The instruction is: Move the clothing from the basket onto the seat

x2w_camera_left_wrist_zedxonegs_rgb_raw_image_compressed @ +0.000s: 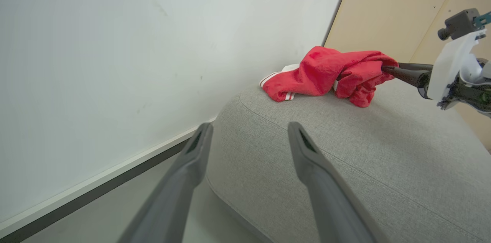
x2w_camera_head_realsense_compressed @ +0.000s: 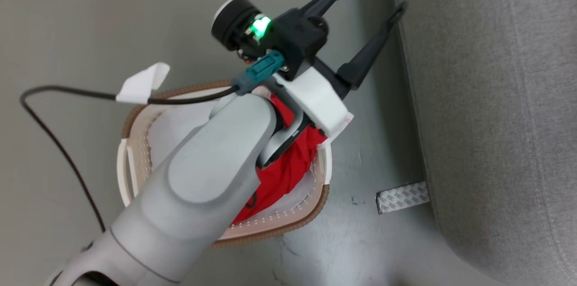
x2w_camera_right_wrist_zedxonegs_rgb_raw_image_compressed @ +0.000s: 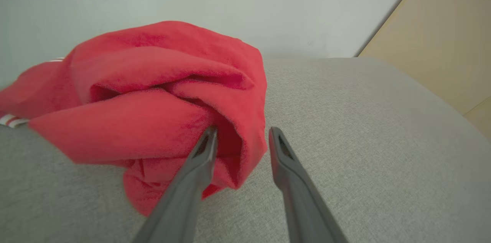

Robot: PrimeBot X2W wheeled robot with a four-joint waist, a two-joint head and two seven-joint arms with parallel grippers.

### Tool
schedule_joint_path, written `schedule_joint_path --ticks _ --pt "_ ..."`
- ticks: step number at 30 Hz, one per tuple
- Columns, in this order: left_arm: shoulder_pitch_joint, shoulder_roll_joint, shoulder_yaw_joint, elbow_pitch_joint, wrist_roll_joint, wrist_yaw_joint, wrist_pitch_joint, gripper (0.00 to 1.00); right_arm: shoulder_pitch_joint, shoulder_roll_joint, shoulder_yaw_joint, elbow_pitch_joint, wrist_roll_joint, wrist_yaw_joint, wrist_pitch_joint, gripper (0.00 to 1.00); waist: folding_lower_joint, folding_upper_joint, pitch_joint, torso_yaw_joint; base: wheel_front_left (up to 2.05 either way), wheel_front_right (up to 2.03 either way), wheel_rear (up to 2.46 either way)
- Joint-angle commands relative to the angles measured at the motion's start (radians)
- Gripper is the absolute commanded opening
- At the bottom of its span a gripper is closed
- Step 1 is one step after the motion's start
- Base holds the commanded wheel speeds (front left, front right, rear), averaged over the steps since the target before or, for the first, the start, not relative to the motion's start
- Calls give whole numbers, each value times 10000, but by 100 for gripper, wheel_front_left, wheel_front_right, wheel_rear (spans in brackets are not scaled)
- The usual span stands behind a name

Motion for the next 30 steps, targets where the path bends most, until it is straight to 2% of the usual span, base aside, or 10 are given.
schedule_joint_path --ticks 1,5,10,19,24,30 --pt "229 104 57 51 -132 57 -112 100 216 269 62 -56 238 -20 -226 100 -1 0 -366 -14 0 0 0" --pt "828 285 261 166 -376 258 -371 100 1112 584 788 -633 654 -22 -877 100 -1 0 -1191 -87 0 0 0" --pt "1870 580 627 226 -837 581 -643 100 2520 1085 1508 -2160 1280 -20 -1630 100 -1 0 -2507 61 0 0 0" --pt "4450 1132 1525 281 -1625 1387 -1044 100 5488 1652 2301 -4627 1004 -20 -1834 100 -1 0 -5024 921 0 0 0" --pt "6126 1464 2064 180 -1848 1816 -1137 100 6892 2075 2846 -5043 1339 -20 -1822 100 -1 0 -6175 1433 0 0 0" --pt "8148 1766 3034 -589 -1604 2377 -1135 100 8142 2461 3762 -4825 1536 -20 -2034 100 -1 0 -7187 1825 0 0 0"
